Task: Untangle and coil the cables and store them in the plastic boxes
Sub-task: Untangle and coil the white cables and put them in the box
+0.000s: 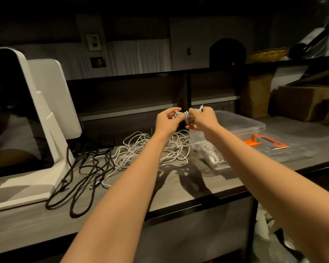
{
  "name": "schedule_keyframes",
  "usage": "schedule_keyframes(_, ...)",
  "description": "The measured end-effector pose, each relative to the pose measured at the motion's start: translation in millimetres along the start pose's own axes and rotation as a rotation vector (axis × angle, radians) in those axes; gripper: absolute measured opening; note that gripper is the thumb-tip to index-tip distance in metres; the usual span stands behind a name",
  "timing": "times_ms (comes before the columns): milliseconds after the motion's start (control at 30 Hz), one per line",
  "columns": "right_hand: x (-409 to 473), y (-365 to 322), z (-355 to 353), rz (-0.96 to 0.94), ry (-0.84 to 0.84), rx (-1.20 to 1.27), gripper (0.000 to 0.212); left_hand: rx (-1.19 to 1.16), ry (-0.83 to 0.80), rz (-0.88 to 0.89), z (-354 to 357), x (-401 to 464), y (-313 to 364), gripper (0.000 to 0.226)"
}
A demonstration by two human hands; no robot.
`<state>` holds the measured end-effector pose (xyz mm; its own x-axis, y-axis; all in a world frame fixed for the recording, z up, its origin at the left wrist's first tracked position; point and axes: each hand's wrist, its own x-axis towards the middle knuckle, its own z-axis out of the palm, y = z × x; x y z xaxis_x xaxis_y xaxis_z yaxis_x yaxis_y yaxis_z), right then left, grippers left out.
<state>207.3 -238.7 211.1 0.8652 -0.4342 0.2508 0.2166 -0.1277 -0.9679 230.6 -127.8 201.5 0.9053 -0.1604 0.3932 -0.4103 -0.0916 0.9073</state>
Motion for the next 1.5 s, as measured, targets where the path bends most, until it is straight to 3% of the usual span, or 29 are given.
schedule_keyframes(233,35.7,1.8,-48.7,-0.012,0.160,-0.230,0.020,0.046,-0.097,-0.102,40.3,12.3,17.1,0.049)
schedule_keyframes(333,48.2,8.5,-62.9,0.033,0.168,-0.308,0.016,0.074,-0.142,-0.138,54.9,18.1,15.4,0.044)
schedule_keyframes(367,53.4,13.3,-65.9,0.058,0.165,-0.329,0.027,0.089,-0.141,-0.128,58.7,19.9,13.8,0.039)
schedule_keyframes(433,59.5,18.1,-69.6,0.096,0.098,-0.406,0.035,0.133,-0.117,-0.099,63.9,24.2,9.7,0.027)
schedule_keyframes(533,55.6,10.9,-68.6,0.130,-0.121,-0.637,0.016,0.124,-0.103,-0.084,65.1,28.5,3.9,0.019)
schedule_keyframes(600,52.8,7.1,-67.7,0.132,-0.208,-0.762,0.019,0.102,-0.099,-0.094,62.6,29.4,1.0,0.021)
schedule_keyframes(700,52.6,9.3,-64.0,0.061,-0.241,-0.715,0.027,0.103,-0.095,-0.112,57.0,27.6,0.6,0.020)
schedule_keyframes(900,50.8,8.3,-47.2,-0.062,-0.080,-0.743,0.023,0.154,-0.181,-0.157,41.1,16.9,14.1,0.009)
schedule_keyframes(1067,29.2,-7.9,-28.2,-0.144,-0.110,-0.723,0.028,0.180,-0.168,-0.166,15.2,10.8,20.5,0.016)
schedule_keyframes(1233,15.6,-11.4,-6.3,-0.131,-0.211,-0.649,0.019,0.216,-0.159,-0.211,-13.5,3.8,14.5,0.021)
schedule_keyframes(1500,9.3,6.0,29.9,-0.008,-0.445,-0.786,0.030,0.307,-0.195,-0.282,-48.2,-4.5,-1.6,0.019)
